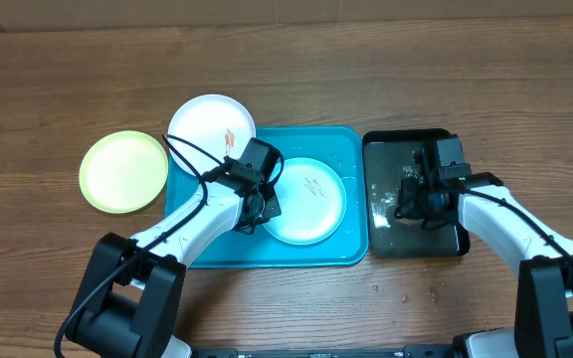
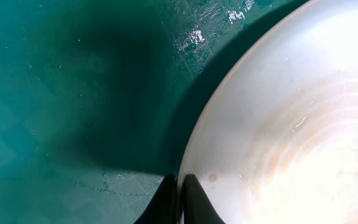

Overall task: Clean dirty plates on tray and stack at the side
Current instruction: 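Lift the sponge with right gripper and move it toward the teal tray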

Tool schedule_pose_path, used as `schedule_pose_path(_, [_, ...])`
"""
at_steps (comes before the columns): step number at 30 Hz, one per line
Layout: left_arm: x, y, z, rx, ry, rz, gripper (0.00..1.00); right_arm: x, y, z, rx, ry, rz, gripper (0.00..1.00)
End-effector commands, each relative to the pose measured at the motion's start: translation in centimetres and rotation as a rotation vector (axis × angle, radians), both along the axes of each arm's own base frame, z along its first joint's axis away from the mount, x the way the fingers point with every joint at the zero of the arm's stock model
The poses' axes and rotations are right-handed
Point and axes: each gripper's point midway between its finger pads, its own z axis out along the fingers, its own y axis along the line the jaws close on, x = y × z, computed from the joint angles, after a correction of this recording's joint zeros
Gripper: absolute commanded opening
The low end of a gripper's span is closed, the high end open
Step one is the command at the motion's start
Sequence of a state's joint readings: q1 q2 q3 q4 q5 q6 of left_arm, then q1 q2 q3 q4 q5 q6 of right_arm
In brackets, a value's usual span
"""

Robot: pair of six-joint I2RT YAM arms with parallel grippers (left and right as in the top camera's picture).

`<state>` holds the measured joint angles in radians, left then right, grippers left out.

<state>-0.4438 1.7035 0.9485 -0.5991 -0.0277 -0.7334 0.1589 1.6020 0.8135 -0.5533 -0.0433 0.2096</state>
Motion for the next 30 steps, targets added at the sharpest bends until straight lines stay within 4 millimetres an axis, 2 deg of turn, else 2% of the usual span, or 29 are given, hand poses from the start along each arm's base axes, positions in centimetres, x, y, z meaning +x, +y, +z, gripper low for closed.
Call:
schedule_pose_path(1, [-0.4,0.6,-0.2,0.028,-0.001,0.008,0.07,1.1,0.2,1.4,-0.006,-0.011,0.003,0.04])
schedule_pose_path(8, [-0.3,0.6,-0.2,0.028,-0.003,0.007,0.15,3.3,0.6,7.1,-0.008,-0.020,0.011,0.04])
schedule_pose_path(12, [-0.2,0.6,-0.2,0.030,-0.008,0.008,0.24,3.8,0.7,9.3,-0.014,-0.030,0.034,0.04])
schedule_pose_path(14, [-0.2,0.7,-0.2,0.031,-0.009,0.008,0.24,3.8,0.5,9.5,-0.024,-0.027,0.038,0.04])
schedule_pose_path(16, [-0.2,0.7,-0.2,0.033,-0.009,0.009,0.12,3.6,0.5,9.5,-0.026,-0.017,0.043,0.04])
schedule_pose_path(19, [-0.2,0.7,-0.2,0.035,-0.008,0.009,0.04,3.3,0.5,9.4,-0.030,-0.006,0.052,0.04])
schedule_pose_path(24, [-0.3,1.0,-0.2,0.050,-0.007,0.016,0.04,2.8,1.6,9.3,-0.065,-0.002,0.097,0.04])
schedule_pose_path(30, [-0.3,1.0,-0.2,0.050,-0.008,0.011,0.04,2.8,2.3,9.7,-0.277,-0.056,0.165,0.04])
